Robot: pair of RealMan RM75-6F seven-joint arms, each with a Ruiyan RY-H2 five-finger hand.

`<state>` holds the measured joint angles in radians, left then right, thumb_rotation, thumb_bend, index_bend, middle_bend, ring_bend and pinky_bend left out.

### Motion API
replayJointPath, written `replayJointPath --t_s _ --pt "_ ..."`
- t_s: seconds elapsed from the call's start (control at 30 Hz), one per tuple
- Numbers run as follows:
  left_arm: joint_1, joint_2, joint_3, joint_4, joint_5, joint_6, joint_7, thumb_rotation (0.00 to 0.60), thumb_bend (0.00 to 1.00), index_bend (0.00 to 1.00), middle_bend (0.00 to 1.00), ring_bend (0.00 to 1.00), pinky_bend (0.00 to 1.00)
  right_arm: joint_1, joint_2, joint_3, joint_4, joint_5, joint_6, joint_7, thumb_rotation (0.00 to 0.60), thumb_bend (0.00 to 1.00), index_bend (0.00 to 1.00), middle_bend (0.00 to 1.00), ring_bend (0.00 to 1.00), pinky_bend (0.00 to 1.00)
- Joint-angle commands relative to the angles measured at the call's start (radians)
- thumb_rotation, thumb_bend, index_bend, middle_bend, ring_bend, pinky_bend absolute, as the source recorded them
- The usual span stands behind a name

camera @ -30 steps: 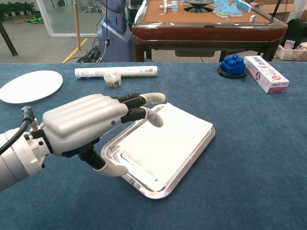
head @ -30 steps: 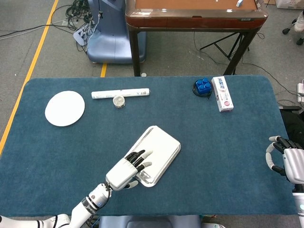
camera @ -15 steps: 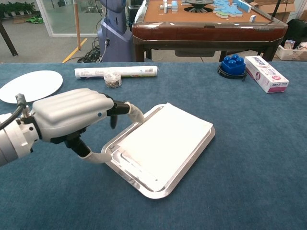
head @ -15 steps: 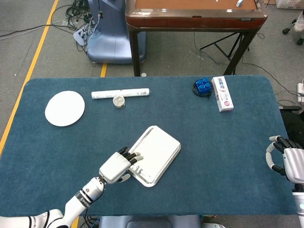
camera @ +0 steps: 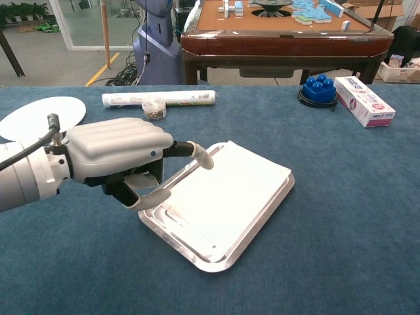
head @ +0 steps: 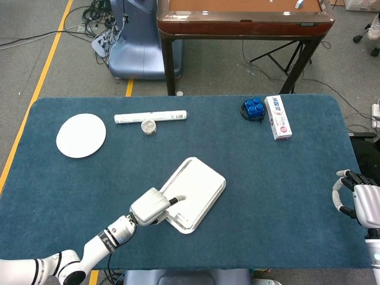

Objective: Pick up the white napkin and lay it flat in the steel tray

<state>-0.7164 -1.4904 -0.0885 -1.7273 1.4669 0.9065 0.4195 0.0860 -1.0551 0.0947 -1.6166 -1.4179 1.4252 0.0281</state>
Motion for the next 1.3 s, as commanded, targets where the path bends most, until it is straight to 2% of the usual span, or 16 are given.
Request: replayJointPath --t_s 0.03,0.3,0.63,1.3 --pt "-0.02 -0.022 -0.013 0.018 -0.014 -0.009 0.004 0.6 0.49 0.22 1.0 1.0 1.0 0.001 0.003 0.0 -0.001 0.004 -0.005 0.0 0.6 0.38 0.59 0.32 0.3 0.35" --pt "-0.065 -0.056 -0.016 0.058 -0.058 -0.054 0.055 0.6 0.49 0.27 1.0 1.0 1.0 0.004 0.01 0.003 -0.001 0.023 -0.02 0.001 0.6 0.38 0.59 0.32 0.3 0.35" --pt "-0.104 -0.112 -0.017 0.12 -0.193 -0.09 0.163 0.6 0.5 0.3 1.0 1.0 1.0 0.009 0.016 0.01 0.0 0.051 -0.04 0.0 0.6 0.38 0.59 0.32 0.3 0.35" --pt "-0.179 -0.143 0.013 0.066 -0.424 -0.015 0.472 0.6 0.54 0.3 1.0 1.0 1.0 0.012 0.019 0.015 0.005 0.071 -0.054 0.005 0.6 0.38 0.59 0.32 0.3 0.35"
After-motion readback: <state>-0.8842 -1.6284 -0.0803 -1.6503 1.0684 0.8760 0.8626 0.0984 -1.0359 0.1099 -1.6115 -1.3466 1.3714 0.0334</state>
